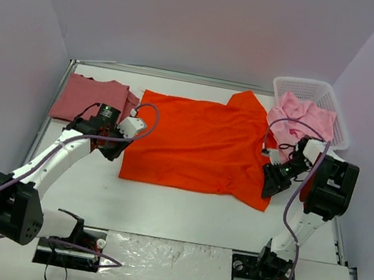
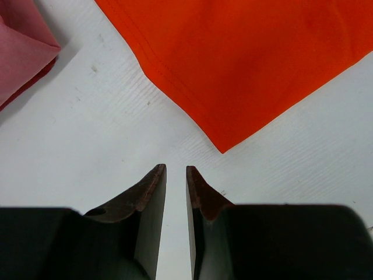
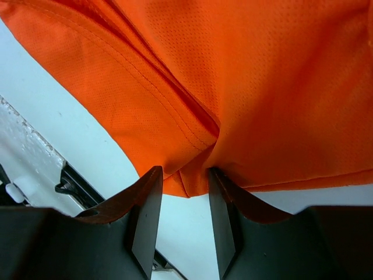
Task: Fold and stack the t-shirts
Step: Flatten out the tshirt, then grap the side of the flattened tshirt closest away from the robot with both arms, then fold the flattened tshirt in 1/3 of the way
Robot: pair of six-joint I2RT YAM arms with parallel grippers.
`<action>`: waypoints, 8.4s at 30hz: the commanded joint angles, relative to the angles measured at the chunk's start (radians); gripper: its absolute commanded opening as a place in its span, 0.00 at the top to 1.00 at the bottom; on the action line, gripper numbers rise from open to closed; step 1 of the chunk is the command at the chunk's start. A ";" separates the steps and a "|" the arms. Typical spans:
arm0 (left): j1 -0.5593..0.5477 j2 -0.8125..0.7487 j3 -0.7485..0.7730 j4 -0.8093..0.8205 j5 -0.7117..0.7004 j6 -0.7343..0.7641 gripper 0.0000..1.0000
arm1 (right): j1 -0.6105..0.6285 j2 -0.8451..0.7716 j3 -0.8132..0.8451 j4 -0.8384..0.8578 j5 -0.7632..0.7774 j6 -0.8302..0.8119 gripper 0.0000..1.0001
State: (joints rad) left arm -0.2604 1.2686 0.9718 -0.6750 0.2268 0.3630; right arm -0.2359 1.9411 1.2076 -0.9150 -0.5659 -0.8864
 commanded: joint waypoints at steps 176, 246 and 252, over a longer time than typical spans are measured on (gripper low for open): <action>-0.195 0.092 -0.219 0.166 0.037 0.364 0.73 | 0.202 -0.203 0.038 0.084 0.004 0.296 1.00; -0.200 -0.038 -0.064 -0.144 -0.038 0.275 0.97 | 0.205 -0.361 0.286 -0.248 0.064 0.112 1.00; -0.200 0.024 0.016 -0.150 -0.060 0.284 0.97 | 0.208 -0.259 0.380 -0.248 0.072 0.110 1.00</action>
State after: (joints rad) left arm -0.4564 1.2812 0.9298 -0.8101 0.1917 0.6434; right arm -0.0364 1.6501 1.5291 -1.1110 -0.4877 -0.7788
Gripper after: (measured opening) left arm 0.040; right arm 0.005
